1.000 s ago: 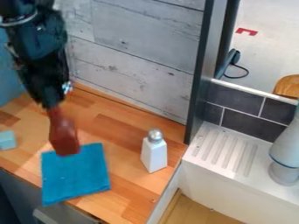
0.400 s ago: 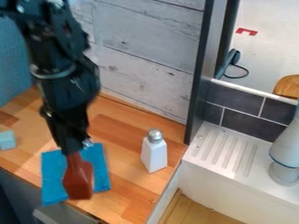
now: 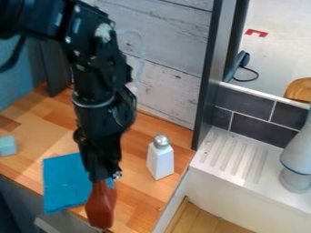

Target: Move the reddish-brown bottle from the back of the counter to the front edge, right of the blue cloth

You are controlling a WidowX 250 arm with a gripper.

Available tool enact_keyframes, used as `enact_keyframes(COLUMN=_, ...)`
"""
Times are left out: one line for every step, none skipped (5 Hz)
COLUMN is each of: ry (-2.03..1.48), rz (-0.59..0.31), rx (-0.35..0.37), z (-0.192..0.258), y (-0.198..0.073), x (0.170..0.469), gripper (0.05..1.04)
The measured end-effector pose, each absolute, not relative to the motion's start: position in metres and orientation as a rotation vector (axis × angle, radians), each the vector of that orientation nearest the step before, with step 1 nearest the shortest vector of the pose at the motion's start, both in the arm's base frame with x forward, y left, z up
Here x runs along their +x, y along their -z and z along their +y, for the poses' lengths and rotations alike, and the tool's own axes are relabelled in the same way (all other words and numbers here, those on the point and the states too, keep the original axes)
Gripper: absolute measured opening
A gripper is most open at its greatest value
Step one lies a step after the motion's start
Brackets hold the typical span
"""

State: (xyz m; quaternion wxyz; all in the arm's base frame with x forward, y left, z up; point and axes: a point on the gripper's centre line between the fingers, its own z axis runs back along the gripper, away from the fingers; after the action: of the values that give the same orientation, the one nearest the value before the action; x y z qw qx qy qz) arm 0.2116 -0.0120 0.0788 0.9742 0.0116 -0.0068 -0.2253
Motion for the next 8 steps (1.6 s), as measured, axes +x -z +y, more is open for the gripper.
enact_keyframes(ry=0.470, rz=0.004, rx=0.015, z=-0.019, y=-0.069, x=0.215, gripper=0.312)
enact_keyframes(ry=0.461, rz=0.023, rx=-0.006, z=-0.023, y=-0.059, x=0.230, gripper=0.312)
enact_keyframes(ry=0.455, rz=0.009, rx=-0.011, z=-0.027, y=-0.057, x=0.249, gripper=0.312)
enact_keyframes(ry=0.454, rz=0.008, rx=-0.010, z=-0.027, y=-0.057, x=0.254, gripper=0.373)
enact_keyframes(ry=0.456, rz=0.028, rx=-0.004, z=-0.025, y=-0.056, x=0.251, gripper=0.657)
enact_keyframes(ry=0.444, rz=0.028, rx=-0.002, z=-0.025, y=-0.056, x=0.251, gripper=0.961)
enact_keyframes(ry=0.448, rz=0.034, rx=0.001, z=-0.024, y=-0.057, x=0.250, gripper=1.007)
enact_keyframes(ry=0.450, rz=0.013, rx=0.001, z=-0.024, y=-0.071, x=0.248, gripper=1.003)
